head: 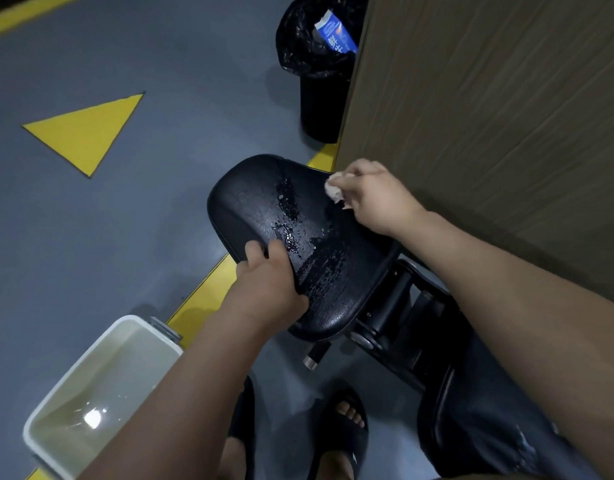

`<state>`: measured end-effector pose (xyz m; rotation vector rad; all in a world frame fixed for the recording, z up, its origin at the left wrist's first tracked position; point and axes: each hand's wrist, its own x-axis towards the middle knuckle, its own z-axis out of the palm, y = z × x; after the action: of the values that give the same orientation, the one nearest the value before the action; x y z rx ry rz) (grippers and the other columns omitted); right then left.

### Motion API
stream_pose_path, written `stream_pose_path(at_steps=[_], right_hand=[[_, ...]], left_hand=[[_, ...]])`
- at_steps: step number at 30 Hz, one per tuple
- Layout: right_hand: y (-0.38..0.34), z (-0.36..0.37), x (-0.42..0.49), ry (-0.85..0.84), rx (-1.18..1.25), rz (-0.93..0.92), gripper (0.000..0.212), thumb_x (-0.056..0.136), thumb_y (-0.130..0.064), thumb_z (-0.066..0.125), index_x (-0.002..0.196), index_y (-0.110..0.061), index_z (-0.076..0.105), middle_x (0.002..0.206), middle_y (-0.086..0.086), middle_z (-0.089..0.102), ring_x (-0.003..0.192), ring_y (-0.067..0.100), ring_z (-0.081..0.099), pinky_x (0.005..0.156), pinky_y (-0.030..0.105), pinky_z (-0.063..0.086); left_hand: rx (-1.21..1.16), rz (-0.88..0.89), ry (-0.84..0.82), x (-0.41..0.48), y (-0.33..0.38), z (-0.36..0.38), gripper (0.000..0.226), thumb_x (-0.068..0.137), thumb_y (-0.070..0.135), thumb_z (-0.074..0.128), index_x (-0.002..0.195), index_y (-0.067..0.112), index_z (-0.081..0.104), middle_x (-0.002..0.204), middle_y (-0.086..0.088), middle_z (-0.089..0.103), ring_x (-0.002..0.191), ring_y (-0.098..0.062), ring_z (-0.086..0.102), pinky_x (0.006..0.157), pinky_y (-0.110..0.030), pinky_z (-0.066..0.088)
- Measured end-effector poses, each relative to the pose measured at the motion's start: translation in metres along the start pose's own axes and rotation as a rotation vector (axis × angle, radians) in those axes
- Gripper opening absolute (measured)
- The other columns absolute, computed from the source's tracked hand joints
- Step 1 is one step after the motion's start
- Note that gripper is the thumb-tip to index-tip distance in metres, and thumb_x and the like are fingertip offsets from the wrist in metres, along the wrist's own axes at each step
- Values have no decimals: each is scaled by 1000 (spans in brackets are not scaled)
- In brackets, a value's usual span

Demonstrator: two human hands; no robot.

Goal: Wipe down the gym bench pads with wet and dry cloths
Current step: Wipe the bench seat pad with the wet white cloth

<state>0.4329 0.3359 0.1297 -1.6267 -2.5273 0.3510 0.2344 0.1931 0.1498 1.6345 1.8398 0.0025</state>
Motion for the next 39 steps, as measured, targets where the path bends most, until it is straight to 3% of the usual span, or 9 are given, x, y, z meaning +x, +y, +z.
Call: stream_pose_path(at_steps=[4,13,19,23,26,29,32,34,39], right_hand=[[10,-7,25,-44,-30,258,43,88,0,51,121,-18,72,124,15,58,115,38,59,96,34,48],[-20,-5,57,-212,121,189,54,93,-2,44,130,-32,69,113,4,68,104,24,60,81,21,37],[-5,-19,51,-205,17,259,33,88,-14,54,111,-20,77,112,8,73,105,29,65,90,34,56],[-20,-10,52,-225,87,179,47,91,-7,47,123,-30,72,115,2,70,104,24,60,87,26,47],[-6,-17,39,-245,137,146,56,95,-5,44,133,-39,65,136,-5,64,121,20,58,99,23,42],[19,-30,10,-229,90,152,48,100,-10,47,135,-38,63,146,-6,59,127,23,57,104,27,44],[39,-33,-26,-135,82,188,44,103,-12,45,138,-33,63,149,-8,55,120,24,61,91,17,37],[43,-23,-43,-45,90,182,45,102,-9,45,139,-28,63,151,-5,53,129,24,57,100,13,33],[8,-1,-95,67,96,-129,44,81,3,52,118,-7,73,122,13,69,108,40,62,100,32,42]], left_hand=[[25,-9,6,-1,2,1,71,83,33,73,134,13,27,124,-8,25,116,-38,45,90,-39,43],[30,-35,13,-2,10,0,68,81,29,72,130,12,29,111,-3,17,115,-38,45,83,-35,38],[19,-31,11,-1,6,1,66,82,27,71,130,10,29,119,-7,24,114,-40,46,83,-36,39],[25,-23,6,0,4,2,71,81,29,73,134,12,28,126,-10,26,113,-40,48,89,-41,46],[15,-14,-5,4,-1,2,76,79,32,77,135,14,28,126,-8,25,114,-40,49,96,-46,48],[6,-15,-8,5,-4,1,85,78,35,79,142,17,26,131,-9,24,119,-39,47,101,-46,46],[-8,-1,-6,5,-7,2,84,77,36,80,141,19,27,130,-7,24,120,-39,47,101,-46,46],[-7,15,2,4,-9,2,82,77,38,80,138,19,29,125,-5,25,118,-39,49,101,-47,46],[15,24,7,4,-7,1,80,79,36,80,137,17,30,114,-1,18,115,-40,51,101,-48,46]])
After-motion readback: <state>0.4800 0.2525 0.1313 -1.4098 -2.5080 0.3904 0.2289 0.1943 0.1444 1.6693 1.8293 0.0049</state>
